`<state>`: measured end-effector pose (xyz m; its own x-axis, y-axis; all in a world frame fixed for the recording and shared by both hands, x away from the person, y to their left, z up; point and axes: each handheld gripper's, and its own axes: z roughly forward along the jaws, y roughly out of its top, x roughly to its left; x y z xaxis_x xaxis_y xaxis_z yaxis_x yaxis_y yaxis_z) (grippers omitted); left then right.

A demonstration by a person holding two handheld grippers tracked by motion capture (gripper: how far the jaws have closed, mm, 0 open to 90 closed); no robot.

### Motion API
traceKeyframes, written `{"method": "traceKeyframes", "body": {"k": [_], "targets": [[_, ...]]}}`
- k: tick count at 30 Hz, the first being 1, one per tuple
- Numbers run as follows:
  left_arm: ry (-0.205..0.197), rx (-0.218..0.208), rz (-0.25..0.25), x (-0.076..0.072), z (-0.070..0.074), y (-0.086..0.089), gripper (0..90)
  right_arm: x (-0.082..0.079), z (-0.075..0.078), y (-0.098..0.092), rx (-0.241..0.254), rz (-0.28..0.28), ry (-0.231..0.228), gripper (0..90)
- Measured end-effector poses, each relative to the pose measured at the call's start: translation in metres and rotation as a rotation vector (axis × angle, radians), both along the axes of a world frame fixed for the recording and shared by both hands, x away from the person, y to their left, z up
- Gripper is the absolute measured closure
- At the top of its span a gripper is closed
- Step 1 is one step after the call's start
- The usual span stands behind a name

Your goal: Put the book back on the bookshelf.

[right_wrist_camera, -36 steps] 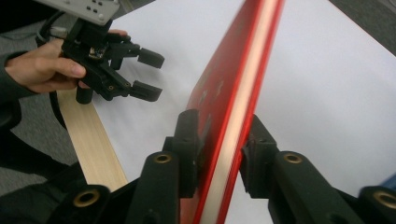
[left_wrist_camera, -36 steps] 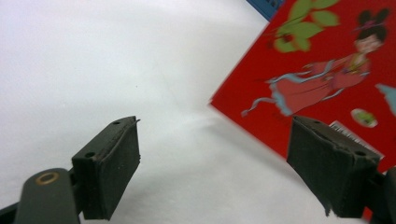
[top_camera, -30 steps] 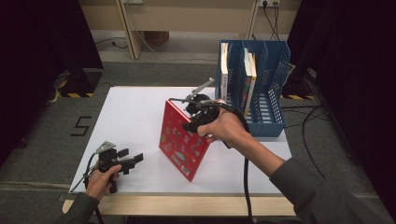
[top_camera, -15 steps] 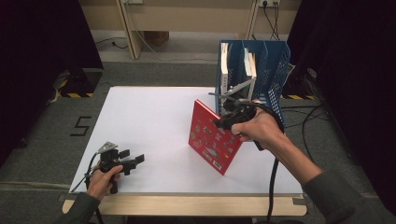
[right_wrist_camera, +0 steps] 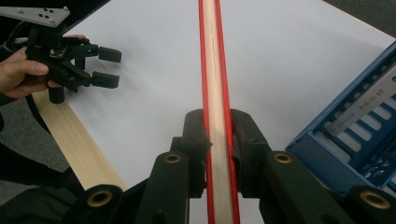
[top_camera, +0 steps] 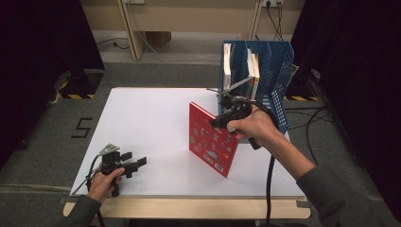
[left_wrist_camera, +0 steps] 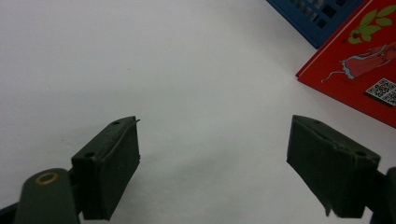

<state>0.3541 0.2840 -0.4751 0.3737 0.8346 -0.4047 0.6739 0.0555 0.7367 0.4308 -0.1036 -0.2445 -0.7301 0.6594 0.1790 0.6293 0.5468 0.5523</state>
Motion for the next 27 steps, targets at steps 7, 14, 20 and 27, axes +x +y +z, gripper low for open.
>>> {"method": "traceKeyframes", "body": {"k": [7,14,20,27], "targets": [[0.006,0.007,-0.009,0.0,-0.001,-0.002,16.5,0.004,-0.002,-0.001,0.021,-0.009,0.024,76.8],[0.009,0.006,-0.015,0.0,-0.001,-0.002,16.5,0.007,-0.007,0.002,0.025,-0.006,0.041,75.9],[0.008,0.001,-0.01,0.0,-0.001,-0.001,16.5,-0.002,-0.006,0.0,0.004,-0.018,-0.038,78.7],[0.012,-0.001,-0.008,0.001,-0.001,-0.001,16.5,-0.015,0.0,-0.026,0.042,-0.067,-0.068,79.3]]}}
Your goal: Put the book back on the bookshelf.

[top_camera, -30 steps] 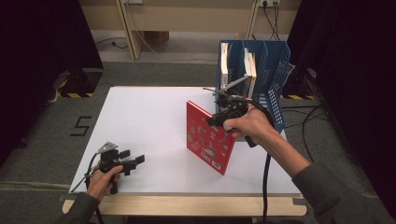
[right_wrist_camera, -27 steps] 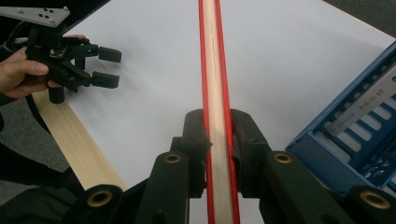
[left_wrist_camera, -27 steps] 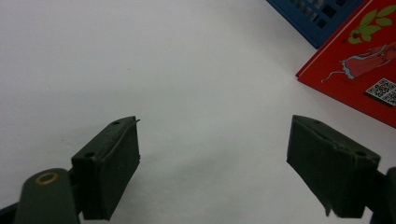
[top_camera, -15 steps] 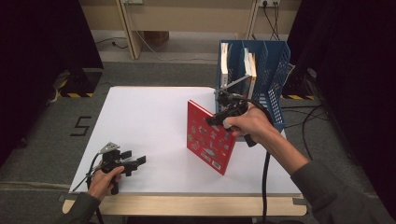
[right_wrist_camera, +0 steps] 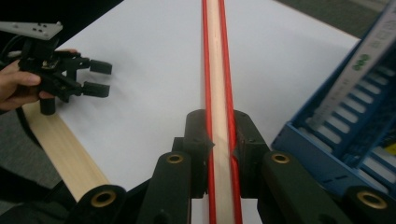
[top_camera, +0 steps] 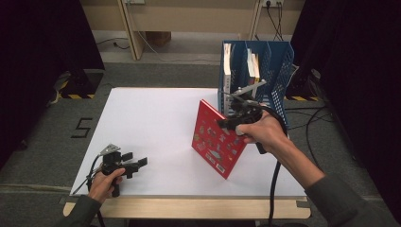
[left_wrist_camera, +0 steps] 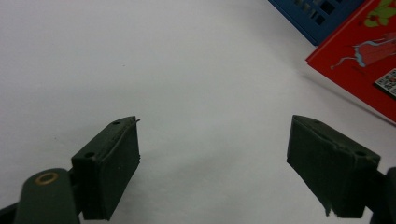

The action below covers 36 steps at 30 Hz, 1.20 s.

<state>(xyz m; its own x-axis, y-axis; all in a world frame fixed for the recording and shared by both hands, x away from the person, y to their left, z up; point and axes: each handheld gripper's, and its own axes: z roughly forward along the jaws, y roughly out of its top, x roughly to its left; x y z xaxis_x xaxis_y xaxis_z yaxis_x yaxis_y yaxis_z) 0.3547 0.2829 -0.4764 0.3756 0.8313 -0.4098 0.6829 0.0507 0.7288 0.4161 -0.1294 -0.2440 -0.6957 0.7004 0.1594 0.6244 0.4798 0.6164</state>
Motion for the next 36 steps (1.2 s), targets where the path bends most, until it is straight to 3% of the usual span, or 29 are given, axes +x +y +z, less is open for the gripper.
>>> {"method": "traceKeyframes", "body": {"k": [5,8,13,27,36], "targets": [[0.004,0.009,-0.005,0.0,-0.001,-0.001,16.5,-0.012,0.0,-0.018,0.008,-0.034,-0.013,79.2],[0.008,0.01,-0.004,0.001,-0.002,-0.001,16.5,-0.015,0.0,-0.03,0.019,-0.046,0.002,79.3],[0.013,0.01,0.0,0.001,-0.003,-0.001,16.5,-0.02,0.006,-0.045,-0.005,-0.073,0.001,79.2],[0.015,0.003,-0.004,0.002,-0.002,0.0,16.5,-0.03,0.035,-0.079,-0.01,-0.156,-0.056,79.3],[0.041,-0.011,-0.004,0.003,-0.004,0.002,16.5,-0.035,0.05,-0.099,0.005,-0.204,-0.075,79.4]]}}
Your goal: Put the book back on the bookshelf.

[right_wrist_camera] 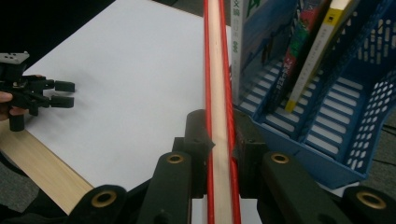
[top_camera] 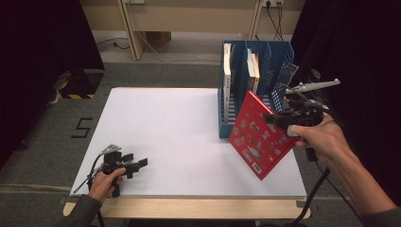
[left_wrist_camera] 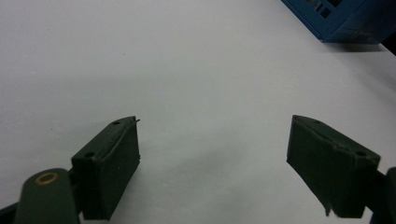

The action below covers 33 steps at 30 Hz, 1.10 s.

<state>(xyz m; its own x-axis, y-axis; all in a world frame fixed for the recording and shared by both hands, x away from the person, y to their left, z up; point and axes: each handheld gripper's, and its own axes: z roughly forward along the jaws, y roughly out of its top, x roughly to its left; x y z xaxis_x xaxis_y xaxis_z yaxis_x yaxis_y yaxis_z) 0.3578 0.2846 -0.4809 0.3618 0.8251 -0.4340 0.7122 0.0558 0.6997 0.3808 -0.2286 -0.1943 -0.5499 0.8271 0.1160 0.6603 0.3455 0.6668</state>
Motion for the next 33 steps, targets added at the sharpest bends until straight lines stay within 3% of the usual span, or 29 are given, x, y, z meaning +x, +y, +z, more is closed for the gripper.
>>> {"method": "traceKeyframes", "body": {"k": [2,4,9,23,33], "targets": [[-0.006,0.024,0.005,0.0,0.0,0.0,16.5,-0.001,0.002,-0.004,-0.004,-0.003,-0.008,79.3],[-0.039,0.127,-0.009,-0.001,0.0,-0.002,16.4,-0.003,0.004,-0.009,-0.004,-0.019,-0.011,79.3],[-0.039,0.187,-0.04,-0.001,0.0,-0.008,14.8,-0.005,0.01,-0.022,-0.001,-0.05,-0.022,79.4],[-0.046,0.228,-0.061,-0.001,0.0,-0.011,14.8,0.0,0.037,-0.048,-0.017,-0.122,-0.057,79.3],[-0.052,0.251,-0.074,-0.002,0.0,-0.012,14.8,0.031,0.047,-0.057,-0.041,-0.178,-0.059,79.3]]}}
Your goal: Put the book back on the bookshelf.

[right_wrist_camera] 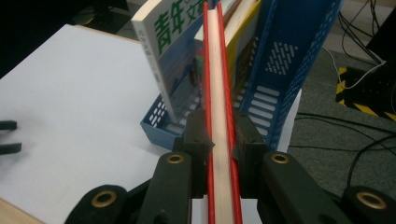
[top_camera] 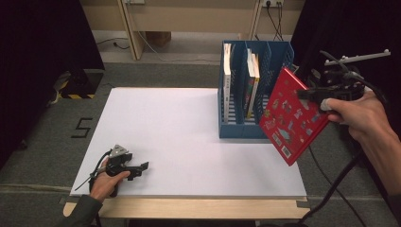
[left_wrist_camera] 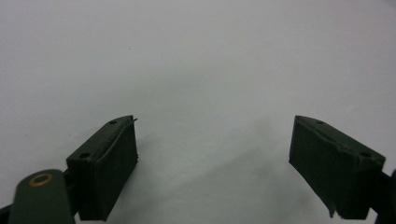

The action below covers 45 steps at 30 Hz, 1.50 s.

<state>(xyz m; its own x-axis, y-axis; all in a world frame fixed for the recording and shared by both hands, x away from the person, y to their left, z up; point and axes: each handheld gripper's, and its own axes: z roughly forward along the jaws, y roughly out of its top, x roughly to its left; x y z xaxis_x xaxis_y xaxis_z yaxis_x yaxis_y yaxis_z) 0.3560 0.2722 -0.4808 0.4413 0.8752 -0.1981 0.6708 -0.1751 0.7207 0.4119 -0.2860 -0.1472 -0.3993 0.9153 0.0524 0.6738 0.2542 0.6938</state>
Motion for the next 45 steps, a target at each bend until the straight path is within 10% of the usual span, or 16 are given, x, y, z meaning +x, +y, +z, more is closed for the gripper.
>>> {"method": "traceKeyframes", "body": {"k": [9,45], "targets": [[-0.011,0.072,-0.025,-0.002,0.0,-0.003,15.1,0.034,-0.001,-0.006,0.025,-0.047,-0.015,79.3],[-0.007,0.053,-0.027,-0.001,0.0,-0.002,14.5,0.174,-0.023,-0.01,0.03,-0.302,-0.037,79.0]]}}
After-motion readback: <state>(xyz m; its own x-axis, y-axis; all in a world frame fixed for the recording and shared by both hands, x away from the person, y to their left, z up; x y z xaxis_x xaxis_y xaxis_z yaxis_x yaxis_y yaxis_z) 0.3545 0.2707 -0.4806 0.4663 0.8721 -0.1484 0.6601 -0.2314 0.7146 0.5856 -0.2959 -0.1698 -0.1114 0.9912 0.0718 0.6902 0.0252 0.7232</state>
